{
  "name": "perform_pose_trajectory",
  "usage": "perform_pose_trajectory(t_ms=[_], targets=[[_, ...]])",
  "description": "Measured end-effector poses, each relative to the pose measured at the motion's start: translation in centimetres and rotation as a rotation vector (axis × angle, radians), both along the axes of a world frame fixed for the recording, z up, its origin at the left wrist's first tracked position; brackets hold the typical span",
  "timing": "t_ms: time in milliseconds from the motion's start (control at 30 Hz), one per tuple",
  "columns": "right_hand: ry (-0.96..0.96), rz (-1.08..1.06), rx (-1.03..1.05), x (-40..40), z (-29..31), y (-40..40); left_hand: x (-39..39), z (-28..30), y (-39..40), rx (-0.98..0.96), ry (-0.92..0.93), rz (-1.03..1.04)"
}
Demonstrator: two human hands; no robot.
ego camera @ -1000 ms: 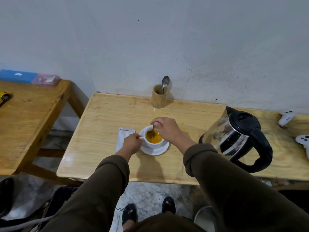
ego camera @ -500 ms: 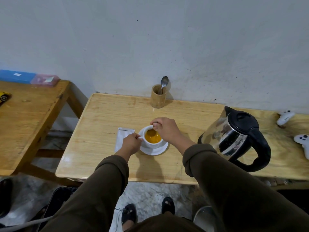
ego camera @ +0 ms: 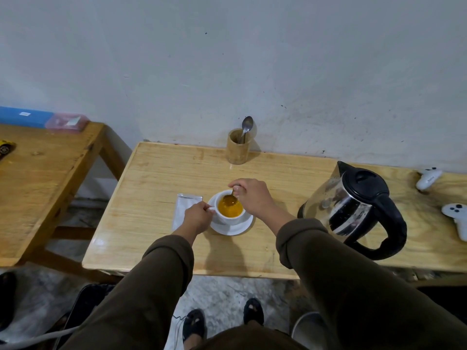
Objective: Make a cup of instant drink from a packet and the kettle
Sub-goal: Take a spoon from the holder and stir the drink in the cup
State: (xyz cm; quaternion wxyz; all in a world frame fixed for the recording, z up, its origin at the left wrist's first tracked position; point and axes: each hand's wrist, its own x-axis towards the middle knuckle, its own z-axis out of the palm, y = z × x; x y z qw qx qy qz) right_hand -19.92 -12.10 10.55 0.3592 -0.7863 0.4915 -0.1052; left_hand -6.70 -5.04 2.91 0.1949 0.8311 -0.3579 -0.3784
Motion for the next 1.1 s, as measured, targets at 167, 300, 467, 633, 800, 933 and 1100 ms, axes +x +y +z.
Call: perform_pose_trajectory(t_ms=[167,300,467,633,800,933,1100], targets=[[-0.022,0.006,0.075,0.16,0.22,-0.14,0.03,-0.04,-0.05,0.007,0.007,0.001],[0.102,0.008,-0.039,0.29,0.08,-0.39,0.05,0.01,-0.03,0.004,0.013,0.008],[0.049,0.038,-0.033,0.26,0.14,0.03,0.08,-0.02,0.02,0.0,0.011,0.005],[-0.034,0.042,0.082,0.46,0.27,0.13,0.04,0.01,0.04,-0.006,0.019,0.006],[0.079,0.034,0.0,0.62,0.17,-0.13,0.07,0.03,0.1,-0.006,0.021,0.011],[0.132,0.05,-0.092,0.58,-0.04,-0.34,0.08,0.08,0.08,-0.008,0.034,0.016],[0.034,0.051,0.025,0.64,0.17,0.11,0.13,0.06,0.07,-0.006,0.047,0.025]])
